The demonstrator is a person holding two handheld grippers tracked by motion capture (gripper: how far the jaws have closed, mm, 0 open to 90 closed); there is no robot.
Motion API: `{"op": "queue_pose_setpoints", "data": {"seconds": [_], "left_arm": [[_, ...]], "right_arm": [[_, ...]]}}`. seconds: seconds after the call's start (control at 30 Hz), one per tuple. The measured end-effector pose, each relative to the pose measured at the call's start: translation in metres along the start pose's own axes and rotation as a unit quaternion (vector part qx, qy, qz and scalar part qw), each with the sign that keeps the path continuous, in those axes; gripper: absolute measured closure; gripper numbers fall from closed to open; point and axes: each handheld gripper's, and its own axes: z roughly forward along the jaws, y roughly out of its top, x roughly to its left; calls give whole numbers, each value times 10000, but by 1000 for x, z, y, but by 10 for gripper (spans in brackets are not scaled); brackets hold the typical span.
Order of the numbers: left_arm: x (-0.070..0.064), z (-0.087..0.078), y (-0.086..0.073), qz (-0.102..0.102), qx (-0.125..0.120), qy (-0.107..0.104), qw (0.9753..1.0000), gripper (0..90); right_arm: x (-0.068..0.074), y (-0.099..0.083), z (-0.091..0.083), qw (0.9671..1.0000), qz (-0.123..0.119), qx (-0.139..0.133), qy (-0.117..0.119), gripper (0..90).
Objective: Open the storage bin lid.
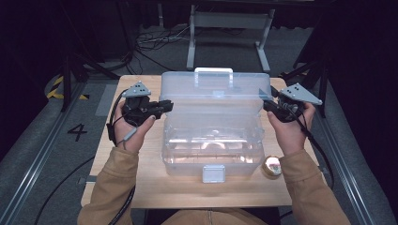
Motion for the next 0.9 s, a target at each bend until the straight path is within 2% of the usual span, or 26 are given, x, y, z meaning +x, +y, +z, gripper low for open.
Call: {"op": "queue_pose_setpoints", "data": {"seconds": [0.07, 0.13, 0.3, 0.37, 0.4, 0.47, 0.7, 0.9], "left_arm": [[0, -1, 0, -12, 5, -7, 10000, 794], [0, -1, -1, -5, 19, -21, 10000, 785], [0, -3, -1, 27, 47, -35, 10000, 774], [-1, -4, -1, 27, 66, -35, 10000, 772], [-1, -5, -2, 21, 70, -36, 10000, 769], [0, -5, -2, 16, 71, -38, 10000, 767], [0, -7, -4, -11, 113, -31, 9999, 760], [0, -12, -7, -42, 137, -50, 9999, 752]], "right_arm": [[0, -1, 2, 9998, 130, -175, -47, 646], [1, -1, 4, 9996, 48, -258, -145, 657], [0, -1, 6, 9993, 179, -292, -153, 658], [0, 0, 7, 9990, 302, -274, -184, 654], [1, 0, 8, 9983, 449, -339, -172, 668], [2, -1, 8, 9979, 478, -380, -213, 679], [4, 1, 11, 9972, 398, -383, -502, 769], [3, 5, 15, 9971, 329, -343, -590, 782]]}}
